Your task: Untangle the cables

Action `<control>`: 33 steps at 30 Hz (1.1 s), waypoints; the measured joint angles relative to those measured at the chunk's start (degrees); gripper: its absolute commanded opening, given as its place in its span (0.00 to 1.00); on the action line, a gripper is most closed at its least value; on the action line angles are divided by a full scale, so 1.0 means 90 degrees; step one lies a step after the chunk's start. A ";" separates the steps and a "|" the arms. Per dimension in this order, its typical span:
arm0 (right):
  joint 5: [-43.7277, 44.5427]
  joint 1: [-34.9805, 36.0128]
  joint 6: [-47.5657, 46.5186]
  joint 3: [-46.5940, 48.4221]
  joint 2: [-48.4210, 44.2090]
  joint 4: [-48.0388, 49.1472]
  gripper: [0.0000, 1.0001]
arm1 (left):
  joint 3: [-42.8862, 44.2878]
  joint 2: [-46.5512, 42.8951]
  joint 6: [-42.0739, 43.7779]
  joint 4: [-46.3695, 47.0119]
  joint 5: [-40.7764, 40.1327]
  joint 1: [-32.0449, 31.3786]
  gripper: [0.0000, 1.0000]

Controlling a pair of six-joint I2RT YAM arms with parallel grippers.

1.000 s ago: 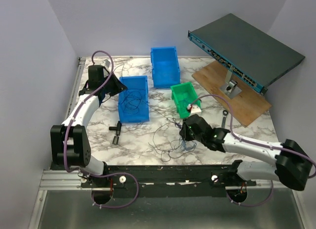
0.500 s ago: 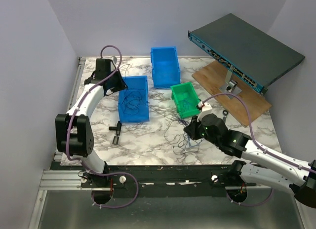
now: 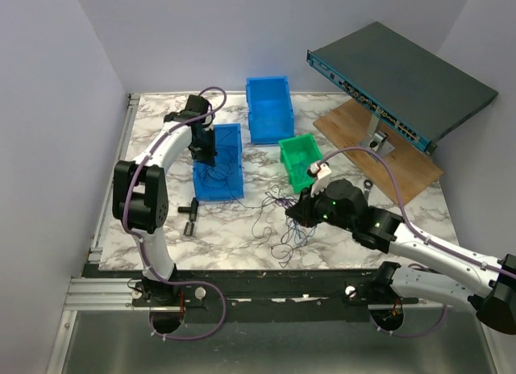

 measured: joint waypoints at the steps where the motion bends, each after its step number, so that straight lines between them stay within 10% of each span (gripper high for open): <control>1: -0.0039 0.0000 -0.0012 0.0022 0.0056 0.0066 0.03 | 0.0017 0.0053 0.0019 -0.0117 -0.0049 -0.0002 0.09; 8: -0.0151 0.0000 -0.0017 0.0029 0.0272 0.0296 0.01 | 0.0202 0.0313 0.0129 -0.0561 -0.0202 -0.0085 0.47; 22: -0.0070 0.0000 0.0168 0.0449 0.1540 0.0595 0.01 | -0.0748 -0.2113 -0.0119 0.0289 -0.0085 -0.0423 0.68; 33: 0.0488 0.0000 0.0335 0.1212 0.2096 0.0597 0.01 | -0.4575 -0.5362 -0.1435 0.2412 0.0741 -0.0610 0.64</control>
